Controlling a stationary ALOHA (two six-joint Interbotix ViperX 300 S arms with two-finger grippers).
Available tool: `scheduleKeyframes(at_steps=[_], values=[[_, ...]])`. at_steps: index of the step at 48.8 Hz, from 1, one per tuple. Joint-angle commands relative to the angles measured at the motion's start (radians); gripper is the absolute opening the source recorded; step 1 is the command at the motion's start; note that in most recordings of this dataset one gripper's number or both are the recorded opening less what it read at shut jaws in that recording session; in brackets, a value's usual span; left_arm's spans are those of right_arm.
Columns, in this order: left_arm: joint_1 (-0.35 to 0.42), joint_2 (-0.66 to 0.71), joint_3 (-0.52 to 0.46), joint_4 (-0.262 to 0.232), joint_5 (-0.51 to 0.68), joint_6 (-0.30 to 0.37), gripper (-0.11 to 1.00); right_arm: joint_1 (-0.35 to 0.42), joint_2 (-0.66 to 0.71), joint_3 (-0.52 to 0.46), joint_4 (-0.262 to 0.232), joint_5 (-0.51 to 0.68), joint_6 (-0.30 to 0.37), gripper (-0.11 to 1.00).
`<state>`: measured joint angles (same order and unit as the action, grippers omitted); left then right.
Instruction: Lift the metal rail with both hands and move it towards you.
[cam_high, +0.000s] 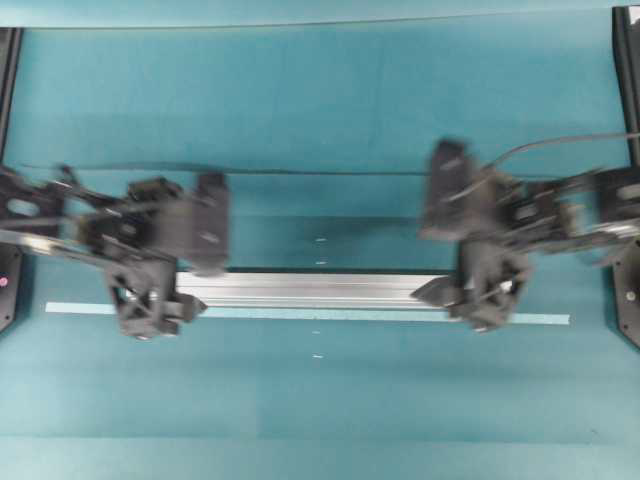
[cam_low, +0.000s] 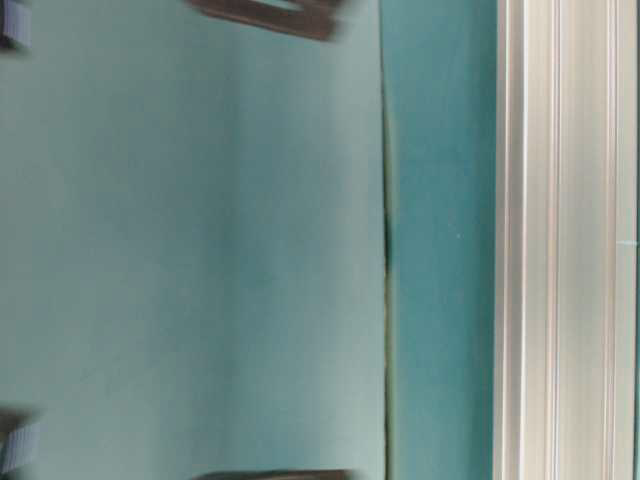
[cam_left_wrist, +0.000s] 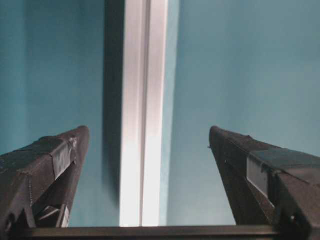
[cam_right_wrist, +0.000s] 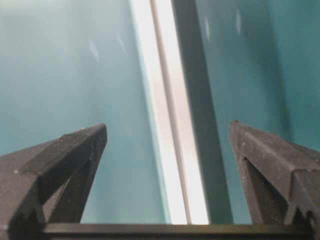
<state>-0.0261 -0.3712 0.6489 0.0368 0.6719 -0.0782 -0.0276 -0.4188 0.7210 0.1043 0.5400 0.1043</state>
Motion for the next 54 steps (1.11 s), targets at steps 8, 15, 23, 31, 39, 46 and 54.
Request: scheduleKeyframes(at_steps=[8, 15, 23, 31, 39, 46, 54], values=[[-0.005, -0.161, -0.014, 0.0, -0.058, 0.044, 0.98, -0.006, -0.178, 0.034, -0.025, -0.057, -0.003, 0.99], [-0.008, -0.23, 0.003, 0.0, -0.127, 0.066, 0.98, -0.006, -0.281, 0.071, -0.04, -0.129, -0.003, 0.99], [-0.009, -0.287, 0.035, 0.0, -0.17, 0.074, 0.98, -0.009, -0.387, 0.098, -0.048, -0.192, -0.005, 0.99], [-0.009, -0.331, 0.054, 0.0, -0.175, 0.072, 0.98, -0.009, -0.46, 0.112, -0.066, -0.204, -0.005, 0.99], [-0.008, -0.379, 0.067, 0.0, -0.184, 0.071, 0.98, -0.009, -0.508, 0.13, -0.069, -0.204, -0.005, 0.99], [-0.008, -0.419, 0.078, 0.0, -0.224, 0.066, 0.98, -0.009, -0.531, 0.143, -0.069, -0.206, -0.005, 0.99], [-0.008, -0.469, 0.097, 0.0, -0.285, 0.06, 0.97, -0.011, -0.565, 0.158, -0.069, -0.241, -0.005, 0.99]])
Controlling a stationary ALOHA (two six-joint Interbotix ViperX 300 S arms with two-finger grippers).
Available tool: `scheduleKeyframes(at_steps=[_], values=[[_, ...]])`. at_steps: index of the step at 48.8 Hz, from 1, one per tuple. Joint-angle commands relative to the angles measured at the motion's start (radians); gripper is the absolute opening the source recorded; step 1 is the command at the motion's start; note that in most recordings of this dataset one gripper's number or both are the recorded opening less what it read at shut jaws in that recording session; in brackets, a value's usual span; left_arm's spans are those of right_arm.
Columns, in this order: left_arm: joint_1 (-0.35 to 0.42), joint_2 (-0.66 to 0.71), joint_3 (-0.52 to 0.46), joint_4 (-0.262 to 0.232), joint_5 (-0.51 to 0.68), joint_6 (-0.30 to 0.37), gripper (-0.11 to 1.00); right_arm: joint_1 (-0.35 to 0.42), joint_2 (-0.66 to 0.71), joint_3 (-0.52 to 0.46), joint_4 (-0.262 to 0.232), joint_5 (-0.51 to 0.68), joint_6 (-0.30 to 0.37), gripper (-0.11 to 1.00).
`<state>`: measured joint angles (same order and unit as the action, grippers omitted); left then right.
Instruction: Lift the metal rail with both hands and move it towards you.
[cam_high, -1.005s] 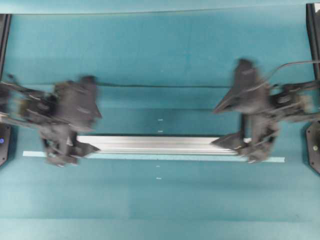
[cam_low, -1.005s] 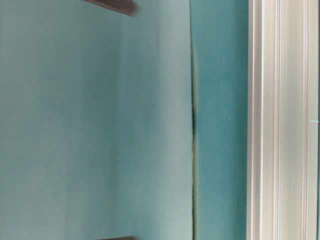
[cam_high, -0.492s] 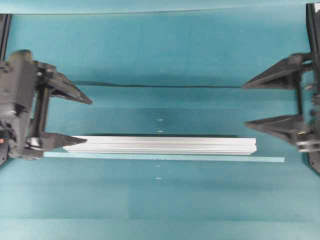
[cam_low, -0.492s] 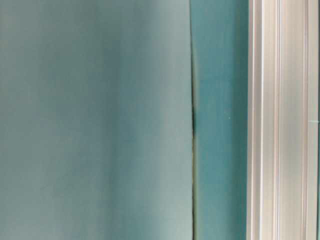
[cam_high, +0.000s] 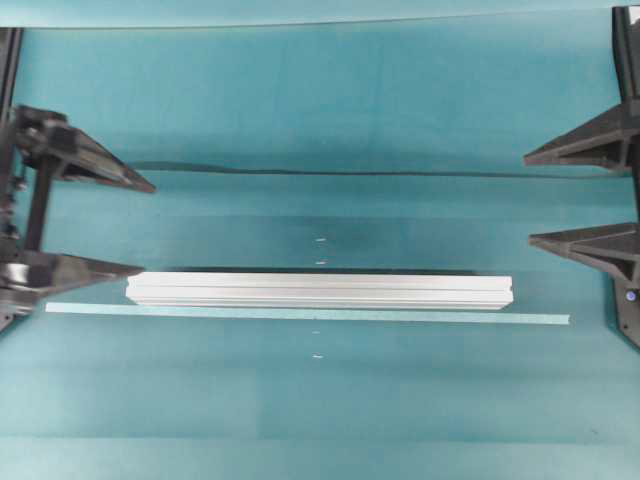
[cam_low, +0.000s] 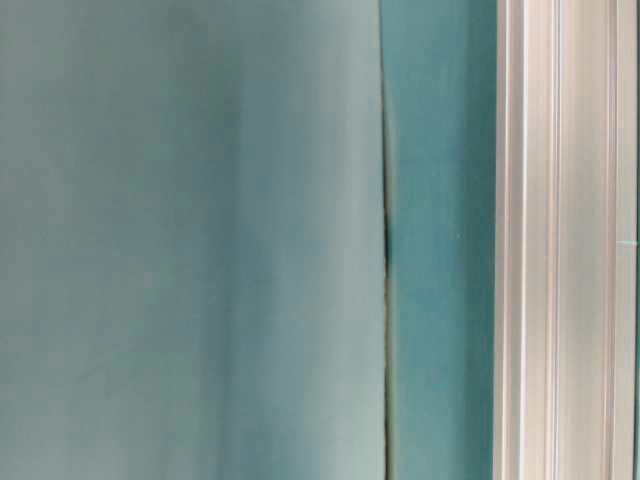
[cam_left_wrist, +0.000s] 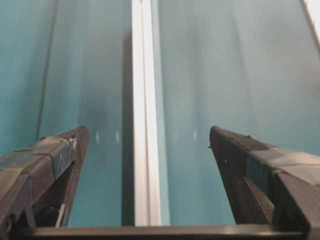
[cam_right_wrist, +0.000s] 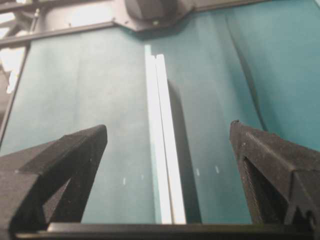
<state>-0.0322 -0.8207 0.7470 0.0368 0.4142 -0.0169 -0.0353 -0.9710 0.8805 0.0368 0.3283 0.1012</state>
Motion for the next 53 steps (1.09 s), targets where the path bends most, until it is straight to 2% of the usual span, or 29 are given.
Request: scheduleKeyframes(at_steps=[1, 13, 27, 53], values=[[0.0, -0.028, 0.002, 0.0, -0.031, -0.002, 0.97, -0.003, -0.017, 0.002, -0.002, -0.037, -0.002, 0.99], [0.002, -0.097, 0.032, 0.0, -0.058, -0.003, 0.97, -0.003, -0.071, 0.035, -0.002, -0.104, -0.002, 0.99], [0.002, -0.14, 0.054, 0.0, -0.117, -0.003, 0.97, -0.003, -0.086, 0.061, -0.002, -0.106, 0.003, 0.99], [0.002, -0.149, 0.08, 0.0, -0.118, -0.005, 0.97, -0.011, -0.12, 0.075, 0.0, -0.103, 0.006, 0.99]])
